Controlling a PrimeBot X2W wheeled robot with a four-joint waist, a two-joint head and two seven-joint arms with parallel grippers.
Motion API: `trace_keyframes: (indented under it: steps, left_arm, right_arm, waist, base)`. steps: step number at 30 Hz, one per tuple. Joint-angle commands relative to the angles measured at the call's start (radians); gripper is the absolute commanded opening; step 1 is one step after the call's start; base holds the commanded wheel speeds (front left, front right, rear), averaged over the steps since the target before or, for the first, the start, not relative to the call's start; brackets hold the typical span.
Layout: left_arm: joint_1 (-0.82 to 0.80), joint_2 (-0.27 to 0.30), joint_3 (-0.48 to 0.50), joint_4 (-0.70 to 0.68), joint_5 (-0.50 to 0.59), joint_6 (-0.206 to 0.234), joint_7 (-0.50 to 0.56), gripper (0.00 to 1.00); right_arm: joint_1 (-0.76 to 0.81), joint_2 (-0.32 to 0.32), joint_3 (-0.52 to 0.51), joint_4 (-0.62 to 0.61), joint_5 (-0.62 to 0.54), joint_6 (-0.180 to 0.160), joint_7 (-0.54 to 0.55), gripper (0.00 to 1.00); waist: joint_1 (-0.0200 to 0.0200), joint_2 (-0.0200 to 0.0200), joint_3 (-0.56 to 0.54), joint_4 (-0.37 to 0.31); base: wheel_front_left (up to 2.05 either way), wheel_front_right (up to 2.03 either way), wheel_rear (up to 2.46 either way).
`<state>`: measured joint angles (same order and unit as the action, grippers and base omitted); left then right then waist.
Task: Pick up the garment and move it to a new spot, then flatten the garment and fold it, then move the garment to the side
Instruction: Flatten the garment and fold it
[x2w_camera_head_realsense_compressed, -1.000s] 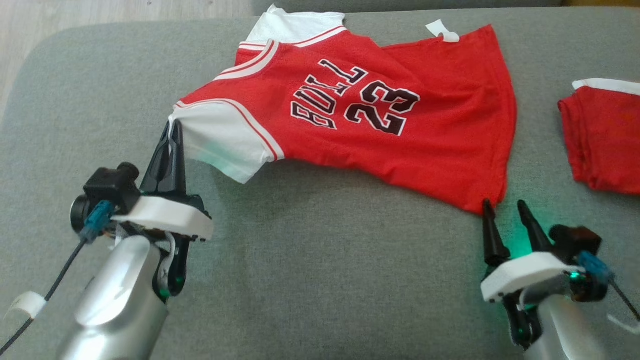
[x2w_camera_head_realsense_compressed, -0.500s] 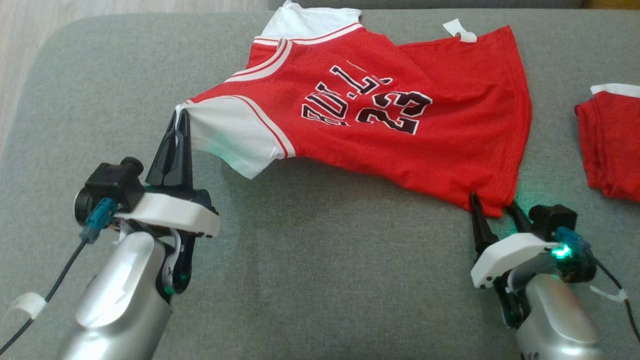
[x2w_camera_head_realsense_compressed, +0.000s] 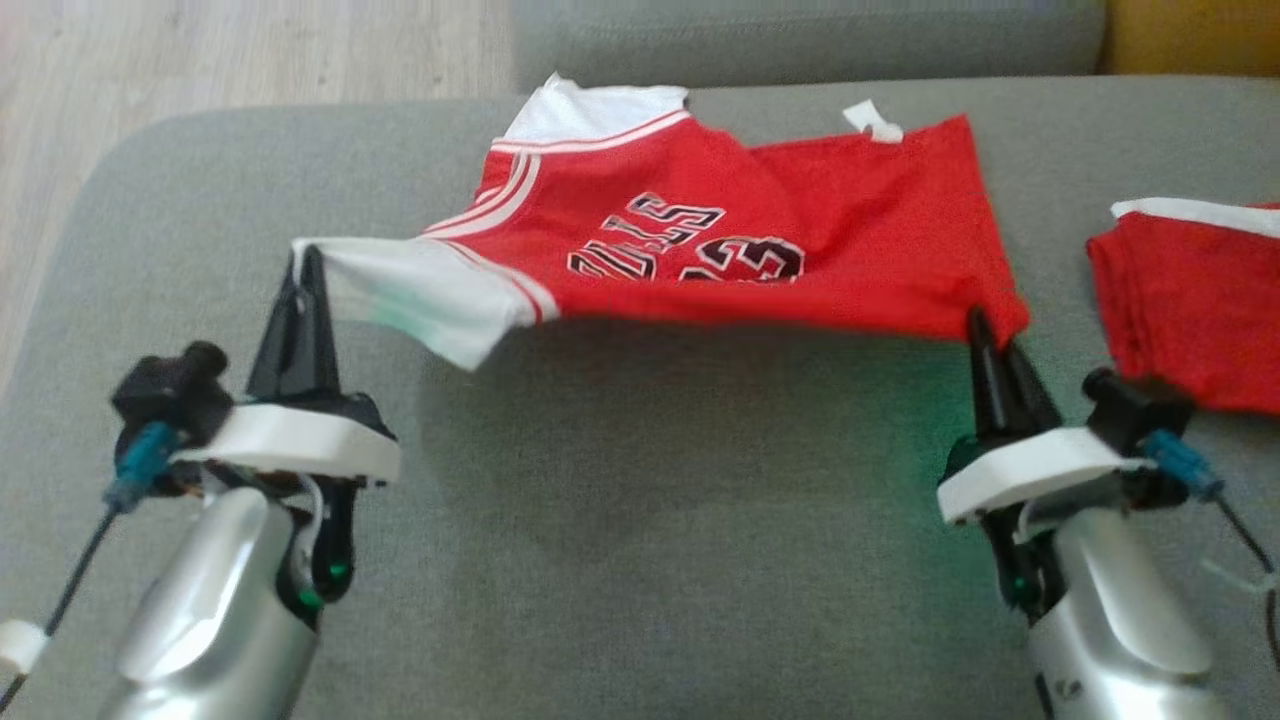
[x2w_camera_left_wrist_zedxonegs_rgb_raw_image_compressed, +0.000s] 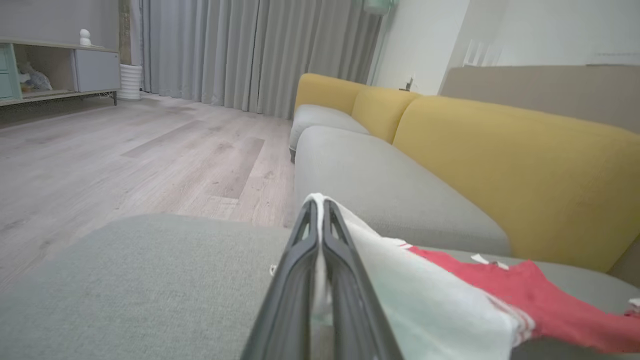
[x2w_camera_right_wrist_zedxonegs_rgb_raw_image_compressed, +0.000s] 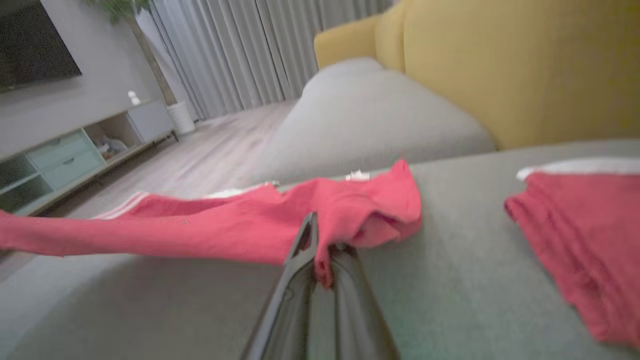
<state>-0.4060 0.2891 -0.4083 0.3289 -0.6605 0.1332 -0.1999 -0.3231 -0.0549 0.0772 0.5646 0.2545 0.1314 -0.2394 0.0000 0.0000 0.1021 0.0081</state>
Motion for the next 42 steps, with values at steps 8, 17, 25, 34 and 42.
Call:
trace_keyframes:
  steps: [8,17,25,34,42]
  left_arm:
    - [-0.096,0.029,0.131,-0.154,-0.059,0.027,-0.026,0.0]
    - [-0.14,0.046,0.199,-0.474,-0.053,0.105,-0.017,0.0]
    - [-0.191,0.093,0.236,-0.624,-0.062,0.172,0.093,0.0]
    - [-0.451,0.185,0.271,-0.325,-0.085,0.092,0.161,0.0]
    - [-0.876,0.187,0.241,0.074,-0.008,0.006,0.052,0.0]
  right_arm:
    - [-0.072,-0.031,-0.012,-0.312,-0.083,-0.001,0.044,0.0]
    - [-0.076,-0.151,-0.007,-0.652,-0.037,-0.001,0.187,0.0]
    - [-0.071,-0.166,-0.029,-0.822,-0.035,-0.001,0.313,0.0]
    - [-0.371,-0.198,0.019,-0.616,-0.026,-0.001,0.317,0.0]
    - [-0.852,-0.193,0.099,-0.171,-0.081,-0.001,0.164,0.0]
  waist:
    - [0.0,0.0,-0.098,-0.017]
    - [0.0,0.0,-0.139,-0.02]
    - [0.0,0.0,-0.092,-0.02]
    - [0.0,0.0,0.148,-0.035]
    - [0.0,0.0,0.298,-0.028]
  base:
    - [0.0,0.0,0.0]
    - [0.0,0.0,0.0]
    - [0.0,0.0,0.0]
    - [0.0,0.0,0.0]
    - [0.0,0.0,0.0]
